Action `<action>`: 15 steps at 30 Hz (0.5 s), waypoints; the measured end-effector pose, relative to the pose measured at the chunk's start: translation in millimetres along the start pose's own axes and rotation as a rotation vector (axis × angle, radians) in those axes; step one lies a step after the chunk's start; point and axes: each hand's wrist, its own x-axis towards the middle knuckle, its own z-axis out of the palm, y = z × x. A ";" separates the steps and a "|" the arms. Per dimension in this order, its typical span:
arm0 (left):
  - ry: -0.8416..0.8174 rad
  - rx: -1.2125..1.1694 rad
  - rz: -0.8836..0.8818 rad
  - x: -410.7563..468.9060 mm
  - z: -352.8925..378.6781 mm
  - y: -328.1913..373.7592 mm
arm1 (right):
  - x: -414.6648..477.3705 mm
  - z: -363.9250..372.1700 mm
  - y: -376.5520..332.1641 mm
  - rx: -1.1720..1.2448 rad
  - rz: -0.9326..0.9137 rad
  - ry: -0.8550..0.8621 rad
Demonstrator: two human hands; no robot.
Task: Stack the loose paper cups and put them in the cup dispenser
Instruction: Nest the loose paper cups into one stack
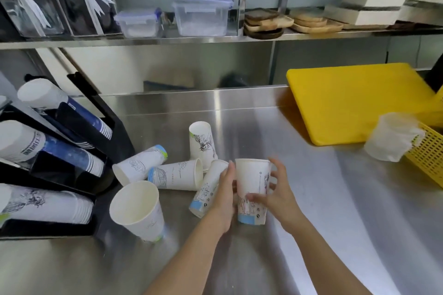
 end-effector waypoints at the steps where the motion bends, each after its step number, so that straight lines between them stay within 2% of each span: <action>1: 0.019 -0.009 0.042 -0.3 1.6 8.1 | 2.5 0.3 -7.6 -0.040 -0.067 0.015; 8: -0.008 0.041 0.387 -37.4 -3.0 92.6 | 11.1 24.6 -79.1 -0.069 -0.463 0.052; 12: 0.059 0.080 0.621 -68.1 -29.9 127.9 | 9.8 54.3 -111.6 -0.072 -0.677 0.056; 15: 0.141 0.149 0.746 -92.4 -58.7 140.3 | 3.7 82.4 -126.8 0.029 -0.767 -0.027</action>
